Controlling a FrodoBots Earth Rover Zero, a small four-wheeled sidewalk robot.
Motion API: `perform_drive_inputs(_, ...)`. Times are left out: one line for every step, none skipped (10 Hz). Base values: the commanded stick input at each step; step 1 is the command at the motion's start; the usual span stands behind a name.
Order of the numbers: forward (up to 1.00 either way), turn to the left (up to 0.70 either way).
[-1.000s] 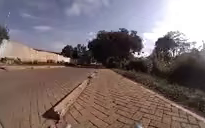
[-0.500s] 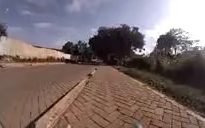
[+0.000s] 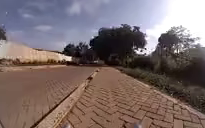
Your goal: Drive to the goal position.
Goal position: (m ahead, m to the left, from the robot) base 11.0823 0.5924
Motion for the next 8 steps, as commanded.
perform_drive_inputs(0.7,0.0)
perform_drive_inputs(0.7,0.0)
perform_drive_inputs(0.7,0.0)
perform_drive_inputs(0.7,0.0)
perform_drive_inputs(0.7,0.0)
perform_drive_inputs(0.7,0.0)
perform_drive_inputs(0.7,0.0)
perform_drive_inputs(0.7,0.0)
